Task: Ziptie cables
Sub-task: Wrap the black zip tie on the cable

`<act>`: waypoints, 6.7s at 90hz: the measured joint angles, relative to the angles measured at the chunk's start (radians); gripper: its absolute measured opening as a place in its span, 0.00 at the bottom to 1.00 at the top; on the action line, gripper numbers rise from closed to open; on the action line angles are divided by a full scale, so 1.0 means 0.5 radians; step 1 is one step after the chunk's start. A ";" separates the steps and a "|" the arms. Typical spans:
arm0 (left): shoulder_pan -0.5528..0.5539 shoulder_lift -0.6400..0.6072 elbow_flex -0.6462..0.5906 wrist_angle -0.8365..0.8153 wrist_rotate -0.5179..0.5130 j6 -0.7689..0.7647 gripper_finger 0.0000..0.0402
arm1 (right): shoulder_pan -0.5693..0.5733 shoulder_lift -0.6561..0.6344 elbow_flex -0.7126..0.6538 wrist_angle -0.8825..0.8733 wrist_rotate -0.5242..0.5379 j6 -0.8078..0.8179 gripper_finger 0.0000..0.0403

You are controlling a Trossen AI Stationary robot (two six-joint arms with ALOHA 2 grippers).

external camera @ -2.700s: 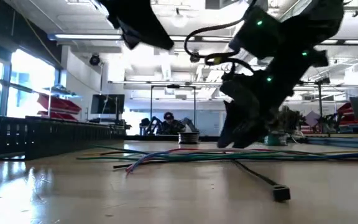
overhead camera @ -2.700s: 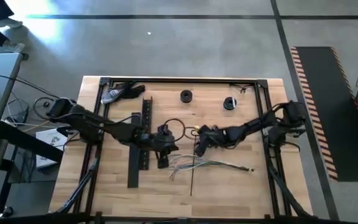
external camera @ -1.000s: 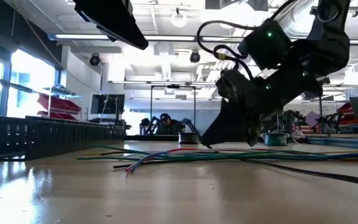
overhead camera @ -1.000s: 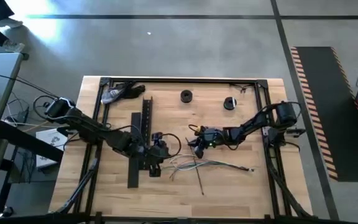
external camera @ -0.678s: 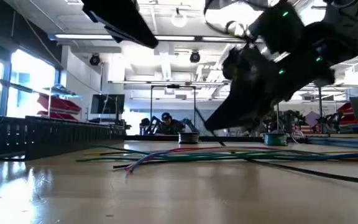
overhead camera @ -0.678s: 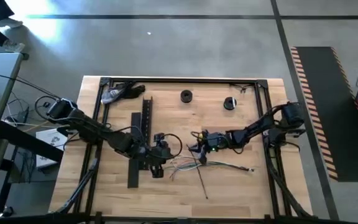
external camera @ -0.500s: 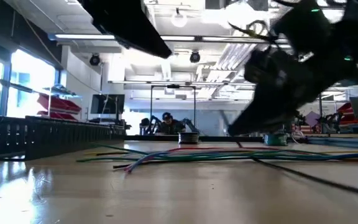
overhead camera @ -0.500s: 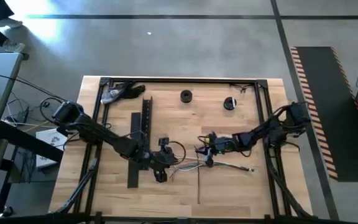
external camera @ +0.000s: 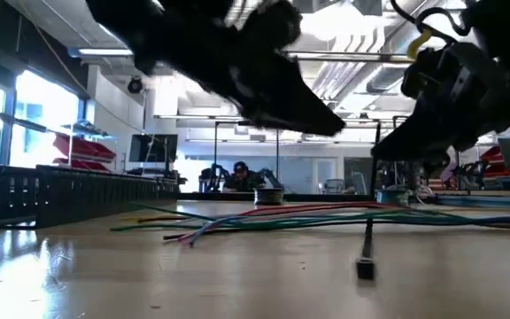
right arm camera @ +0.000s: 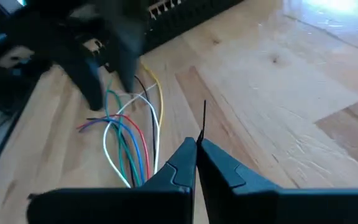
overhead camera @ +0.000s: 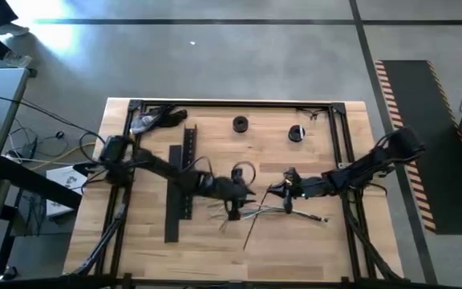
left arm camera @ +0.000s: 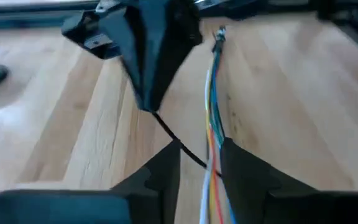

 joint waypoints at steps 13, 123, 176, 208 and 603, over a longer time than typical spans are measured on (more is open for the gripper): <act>0.149 0.170 0.042 0.161 0.237 -0.063 0.32 | -0.018 -0.071 0.005 -0.041 -0.091 -0.072 0.00; 0.128 0.372 0.266 0.222 -0.025 -0.208 0.00 | -0.100 -0.606 0.296 -1.371 -0.137 -0.001 0.00; 0.120 0.371 0.258 0.238 -0.046 -0.196 0.00 | 0.501 0.650 1.573 -1.746 -0.274 0.428 0.10; 0.120 0.369 0.256 0.146 -0.055 -0.073 0.00 | 0.452 1.298 2.218 -2.248 -0.361 0.075 0.28; 0.169 -0.181 0.185 -0.752 0.050 0.279 0.00 | 0.725 0.535 1.306 -1.919 -0.285 -0.282 0.56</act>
